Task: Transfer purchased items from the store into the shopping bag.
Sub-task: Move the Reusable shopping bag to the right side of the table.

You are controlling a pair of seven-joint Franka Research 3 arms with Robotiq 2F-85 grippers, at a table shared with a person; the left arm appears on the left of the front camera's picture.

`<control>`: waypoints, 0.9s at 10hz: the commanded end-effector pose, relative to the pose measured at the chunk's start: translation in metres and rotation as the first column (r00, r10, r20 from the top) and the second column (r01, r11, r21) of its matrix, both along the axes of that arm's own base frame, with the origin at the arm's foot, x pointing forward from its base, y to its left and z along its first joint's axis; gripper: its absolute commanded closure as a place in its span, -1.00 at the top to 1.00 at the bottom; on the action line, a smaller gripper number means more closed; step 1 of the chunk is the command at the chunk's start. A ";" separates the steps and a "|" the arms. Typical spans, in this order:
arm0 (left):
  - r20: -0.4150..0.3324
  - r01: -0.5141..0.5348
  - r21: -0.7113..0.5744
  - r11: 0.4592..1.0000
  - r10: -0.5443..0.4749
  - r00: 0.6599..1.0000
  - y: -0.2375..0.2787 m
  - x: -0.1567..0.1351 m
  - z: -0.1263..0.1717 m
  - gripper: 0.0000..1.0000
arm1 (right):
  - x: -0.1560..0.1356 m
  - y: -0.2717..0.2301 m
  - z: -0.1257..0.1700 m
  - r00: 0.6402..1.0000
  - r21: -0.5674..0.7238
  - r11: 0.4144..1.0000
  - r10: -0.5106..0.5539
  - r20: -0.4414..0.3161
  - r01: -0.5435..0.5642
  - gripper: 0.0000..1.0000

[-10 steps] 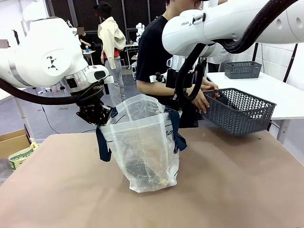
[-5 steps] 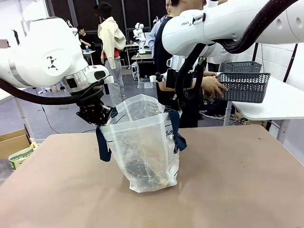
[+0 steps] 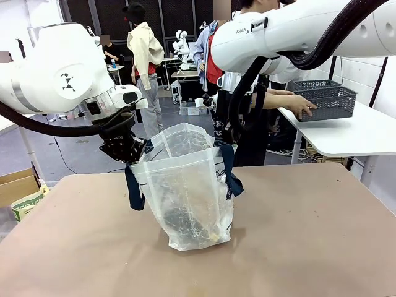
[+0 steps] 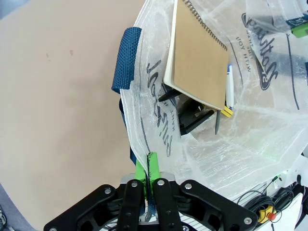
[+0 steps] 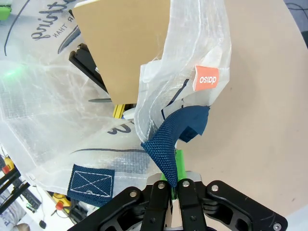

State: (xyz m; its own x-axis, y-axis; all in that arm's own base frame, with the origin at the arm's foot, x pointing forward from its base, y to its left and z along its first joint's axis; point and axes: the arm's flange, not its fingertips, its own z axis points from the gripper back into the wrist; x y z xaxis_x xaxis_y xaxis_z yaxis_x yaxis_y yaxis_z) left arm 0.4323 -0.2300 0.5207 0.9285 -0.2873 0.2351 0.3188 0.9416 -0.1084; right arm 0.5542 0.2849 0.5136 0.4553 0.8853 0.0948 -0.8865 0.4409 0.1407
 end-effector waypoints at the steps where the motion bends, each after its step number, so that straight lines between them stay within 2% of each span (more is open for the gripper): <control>1: 0.001 -0.004 0.000 1.000 0.004 1.000 0.001 -0.001 0.001 -1.00 | 0.000 0.000 0.000 1.000 0.000 1.000 -0.001 0.000 0.001 -1.00; 5: 0.007 -0.005 -0.004 1.000 0.005 1.000 -0.004 0.001 0.003 -1.00 | 0.000 0.005 0.000 1.000 0.009 1.000 -0.004 0.006 0.004 -1.00; 9: 0.050 -0.036 -0.040 0.999 0.038 0.998 -0.015 0.012 0.018 -1.00 | -0.001 0.032 0.009 0.997 0.095 0.995 -0.002 0.072 -0.005 -1.00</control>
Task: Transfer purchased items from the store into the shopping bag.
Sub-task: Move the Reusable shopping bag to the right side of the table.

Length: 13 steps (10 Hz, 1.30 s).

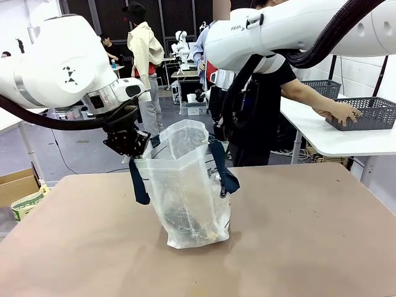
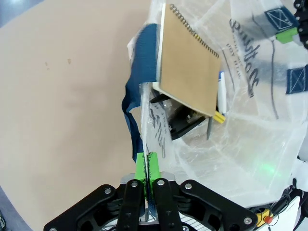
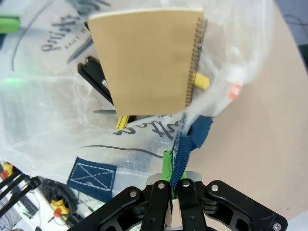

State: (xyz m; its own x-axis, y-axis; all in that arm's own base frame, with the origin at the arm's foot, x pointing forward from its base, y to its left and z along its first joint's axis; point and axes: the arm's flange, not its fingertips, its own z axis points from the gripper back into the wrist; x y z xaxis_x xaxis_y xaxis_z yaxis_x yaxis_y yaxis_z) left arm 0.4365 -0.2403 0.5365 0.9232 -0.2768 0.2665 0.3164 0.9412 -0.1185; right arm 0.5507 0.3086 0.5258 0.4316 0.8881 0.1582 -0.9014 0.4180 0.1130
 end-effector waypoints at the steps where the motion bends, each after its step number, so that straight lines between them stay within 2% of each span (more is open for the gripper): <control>1: 0.030 -0.023 -0.043 0.999 0.024 0.999 -0.009 0.014 0.003 -1.00 | 0.003 0.015 -0.002 0.999 0.093 0.995 -0.027 0.038 0.024 -1.00; 5: 0.028 0.019 -0.108 0.994 -0.016 0.999 -0.036 0.031 0.001 -1.00 | 0.010 0.028 -0.007 0.995 0.206 0.978 -0.043 0.089 0.024 -1.00; 9: 0.052 0.022 -0.144 0.989 -0.014 0.999 -0.046 0.033 0.000 -1.00 | 0.010 0.034 -0.008 0.996 0.280 0.960 -0.042 0.084 0.017 -1.00; 11: 0.052 0.005 -0.133 0.991 0.002 0.999 -0.033 0.031 0.000 -1.00 | 0.006 0.030 -0.006 0.995 0.248 0.969 -0.040 0.091 0.016 -1.00; 13: 0.034 0.018 -0.126 0.992 -0.013 0.999 -0.046 0.031 0.000 -1.00 | 0.013 0.038 -0.004 0.996 0.232 0.972 -0.057 0.075 0.038 -1.00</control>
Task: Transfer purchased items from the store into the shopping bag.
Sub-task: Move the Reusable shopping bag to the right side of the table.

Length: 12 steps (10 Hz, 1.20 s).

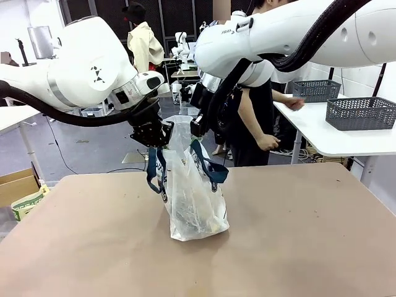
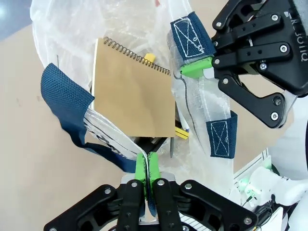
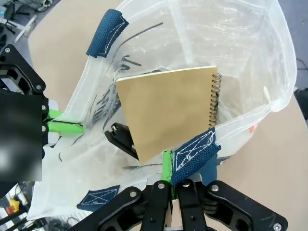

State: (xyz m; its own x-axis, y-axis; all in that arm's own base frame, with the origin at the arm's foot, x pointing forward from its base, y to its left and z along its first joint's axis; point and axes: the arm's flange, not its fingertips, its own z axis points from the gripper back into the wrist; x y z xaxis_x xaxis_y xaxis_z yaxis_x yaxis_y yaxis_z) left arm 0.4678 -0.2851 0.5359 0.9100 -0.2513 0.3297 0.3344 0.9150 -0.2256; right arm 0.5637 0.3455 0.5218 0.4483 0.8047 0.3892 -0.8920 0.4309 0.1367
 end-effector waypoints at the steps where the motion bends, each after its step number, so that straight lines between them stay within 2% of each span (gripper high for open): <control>1: 0.001 -0.002 -0.001 1.000 0.002 1.000 0.001 0.001 0.001 -1.00 | 0.000 0.000 0.000 1.000 0.001 1.000 0.000 0.000 0.000 -1.00; 2: 0.046 0.051 -0.045 0.998 -0.049 0.998 0.002 0.004 -0.002 -1.00 | -0.001 0.003 0.000 1.000 0.054 0.998 0.019 0.002 -0.019 -1.00; 4: 0.117 0.142 -0.052 0.989 -0.135 0.984 -0.014 0.008 0.005 -1.00 | -0.008 0.014 0.006 0.999 0.054 0.998 0.035 0.040 -0.037 -1.00; 6: 0.165 0.185 -0.049 0.982 -0.175 0.971 -0.021 0.007 0.010 -1.00 | -0.017 0.020 0.015 0.996 0.056 0.997 0.039 0.079 -0.043 -1.00; 10: 0.185 0.216 -0.093 0.972 -0.196 0.963 -0.019 0.010 0.010 -1.00 | -0.022 0.019 0.019 0.997 0.072 0.996 0.037 0.074 -0.042 -1.00; 12: 0.170 0.240 -0.119 0.963 -0.219 0.961 -0.013 0.013 0.004 -1.00 | -0.023 0.016 0.018 0.998 0.108 0.993 -0.059 0.011 0.057 -1.00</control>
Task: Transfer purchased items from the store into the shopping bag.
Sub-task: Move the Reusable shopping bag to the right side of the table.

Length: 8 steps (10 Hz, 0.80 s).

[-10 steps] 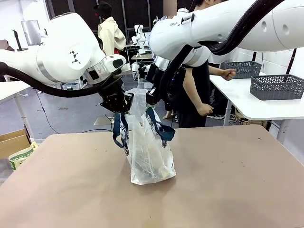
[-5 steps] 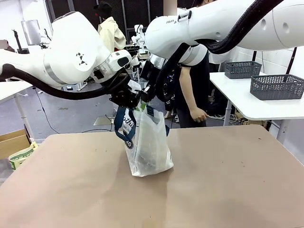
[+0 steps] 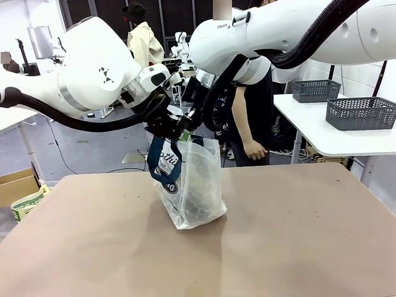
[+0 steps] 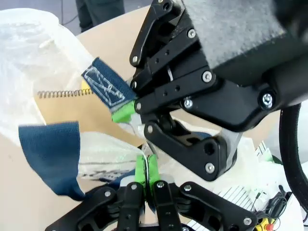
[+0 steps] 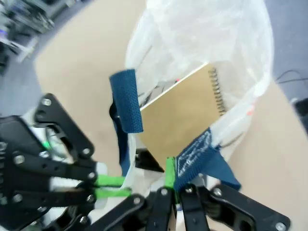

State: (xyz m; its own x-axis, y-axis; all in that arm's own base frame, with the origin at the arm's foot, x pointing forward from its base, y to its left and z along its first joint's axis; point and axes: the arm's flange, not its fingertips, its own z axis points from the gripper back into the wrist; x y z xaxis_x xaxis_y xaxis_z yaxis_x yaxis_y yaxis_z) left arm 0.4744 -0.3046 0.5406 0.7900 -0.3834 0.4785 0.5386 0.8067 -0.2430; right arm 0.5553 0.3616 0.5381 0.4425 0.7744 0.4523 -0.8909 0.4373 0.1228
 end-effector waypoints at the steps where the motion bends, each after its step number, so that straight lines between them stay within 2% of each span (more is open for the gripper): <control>1: 0.002 0.057 -0.048 0.997 -0.057 0.998 0.009 0.007 -0.002 -1.00 | -0.015 -0.001 0.002 0.995 0.072 0.993 -0.094 -0.043 0.097 -1.00; 2: -0.003 0.060 -0.035 0.998 -0.060 0.998 0.011 0.008 -0.003 -1.00 | -0.014 0.001 0.001 0.985 0.074 0.984 -0.159 -0.069 0.164 -1.00; 3: -0.005 0.014 -0.010 1.000 -0.014 1.000 0.002 0.002 -0.003 -1.00 | -0.001 0.000 0.000 0.999 0.014 0.999 -0.033 -0.025 0.034 -1.00; 6: -0.012 0.027 -0.008 1.000 -0.027 1.000 0.003 0.004 -0.008 -1.00 | -0.001 0.000 0.000 0.999 0.014 0.999 -0.033 -0.025 0.034 -1.00; 7: 0.056 0.122 -0.038 0.992 -0.120 0.991 0.008 0.011 -0.010 -1.00 | 0.000 0.000 -0.004 0.997 0.012 0.998 -0.062 -0.041 0.063 -1.00; 8: 0.110 0.153 -0.048 0.987 -0.147 0.983 0.016 0.017 -0.008 -1.00 | -0.001 0.002 -0.006 0.991 0.067 0.990 -0.123 -0.057 0.127 -1.00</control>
State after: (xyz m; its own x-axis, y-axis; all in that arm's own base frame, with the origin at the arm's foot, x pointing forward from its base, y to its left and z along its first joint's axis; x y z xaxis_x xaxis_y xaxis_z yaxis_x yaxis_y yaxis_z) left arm 0.4829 -0.2999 0.5316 0.7355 -0.4490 0.5074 0.6160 0.7549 -0.2249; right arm 0.5569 0.3612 0.5319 0.5179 0.7300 0.4459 -0.8499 0.4982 0.1716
